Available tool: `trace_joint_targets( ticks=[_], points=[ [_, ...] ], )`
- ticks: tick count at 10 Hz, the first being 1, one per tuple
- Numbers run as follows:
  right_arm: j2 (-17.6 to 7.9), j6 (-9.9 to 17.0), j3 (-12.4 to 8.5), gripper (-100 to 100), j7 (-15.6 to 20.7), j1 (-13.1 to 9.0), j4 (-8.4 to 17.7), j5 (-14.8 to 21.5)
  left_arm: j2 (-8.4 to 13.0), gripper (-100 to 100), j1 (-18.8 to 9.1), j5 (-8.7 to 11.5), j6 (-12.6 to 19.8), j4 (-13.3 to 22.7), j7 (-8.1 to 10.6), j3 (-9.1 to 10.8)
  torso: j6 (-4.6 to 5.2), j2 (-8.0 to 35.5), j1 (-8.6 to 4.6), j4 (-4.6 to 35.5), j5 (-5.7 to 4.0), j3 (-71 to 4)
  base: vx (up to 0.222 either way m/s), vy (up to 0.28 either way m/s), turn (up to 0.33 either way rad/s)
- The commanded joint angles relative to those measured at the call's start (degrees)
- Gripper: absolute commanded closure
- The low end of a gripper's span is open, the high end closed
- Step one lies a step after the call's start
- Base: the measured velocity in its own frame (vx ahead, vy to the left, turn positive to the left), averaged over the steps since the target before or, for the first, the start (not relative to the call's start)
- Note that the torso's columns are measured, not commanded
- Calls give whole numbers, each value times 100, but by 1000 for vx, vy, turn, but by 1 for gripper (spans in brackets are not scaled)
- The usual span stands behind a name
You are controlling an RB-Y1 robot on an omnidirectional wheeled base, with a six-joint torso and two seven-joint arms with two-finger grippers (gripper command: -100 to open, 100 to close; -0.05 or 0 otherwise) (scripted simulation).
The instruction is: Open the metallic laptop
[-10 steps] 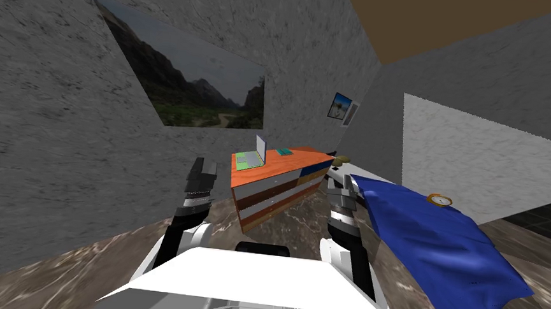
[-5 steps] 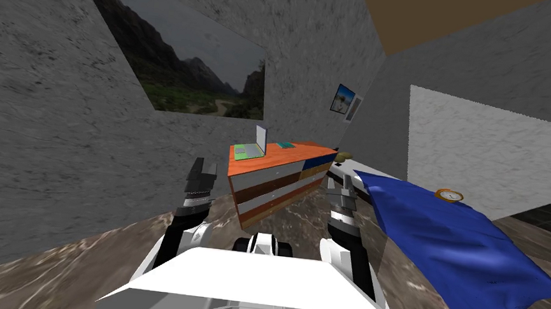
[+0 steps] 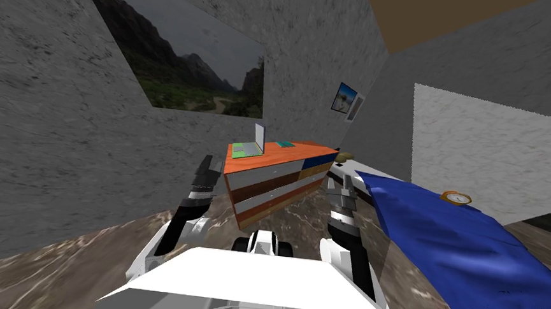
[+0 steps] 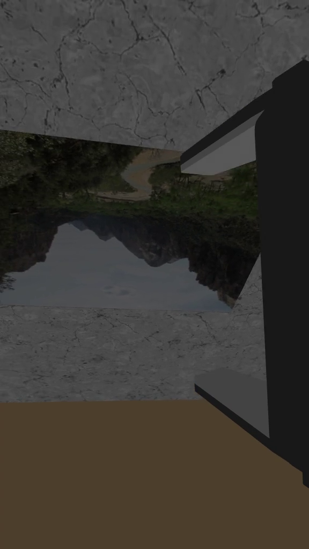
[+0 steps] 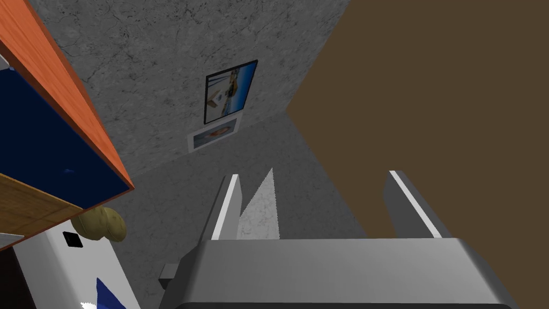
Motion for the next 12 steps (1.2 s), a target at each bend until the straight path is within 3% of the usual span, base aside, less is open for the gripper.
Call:
trace_joint_targets(
  ticks=[1, 4, 6, 7, 8, 9, 11, 12],
  points=[
    [0, 0, 0, 0, 0, 0, 0, 0, 266, -100, -459, -12, 377, 352, 327, 107, 1, -2, 2, 0, 1, -1, 44, -127, 45],
    [0, 0, 0, 0, 0, 0, 0, 0, 341, -100, -760, -14, 551, 500, 472, 157, 0, 16, 19, 5, 6, 10, 19, -77, 23],
    [0, 0, 0, 0, 0, 0, 0, 0, 461, -100, -1164, -17, 923, 819, 796, 266, 0, 5, 9, 2, 3, 3, 36, -105, 50],
    [0, 0, 0, 0, 0, 0, 0, 0, 461, -100, -1294, -17, 937, 819, 796, 266, 0, -2, -7, 0, -2, -1, 41, -96, 27],
    [0, 0, 0, 0, 0, 0, 0, 0, 508, -100, -1473, -20, 1146, 989, 971, 324, 1, 2, 7, 0, 1, 0, 31, -100, 32],
    [0, 0, 0, 0, 0, 0, 0, 0, 508, -100, -1582, -20, 1146, 989, 971, 324, 0, 7, 11, 2, 4, 4, 24, -87, 20],
    [0, 0, 0, 0, 0, 0, 0, 0, 586, -100, -2016, -30, 1550, 1343, 1336, 450, 0, 7, 14, 3, 4, 5, 55, -122, 62],
    [0, 0, 0, 0, 0, 0, 0, 0, 586, -100, -2183, -30, 1583, 1343, 1338, 450, 0, -3, -8, 0, -1, -1, 38, -133, 32]
  ],
)
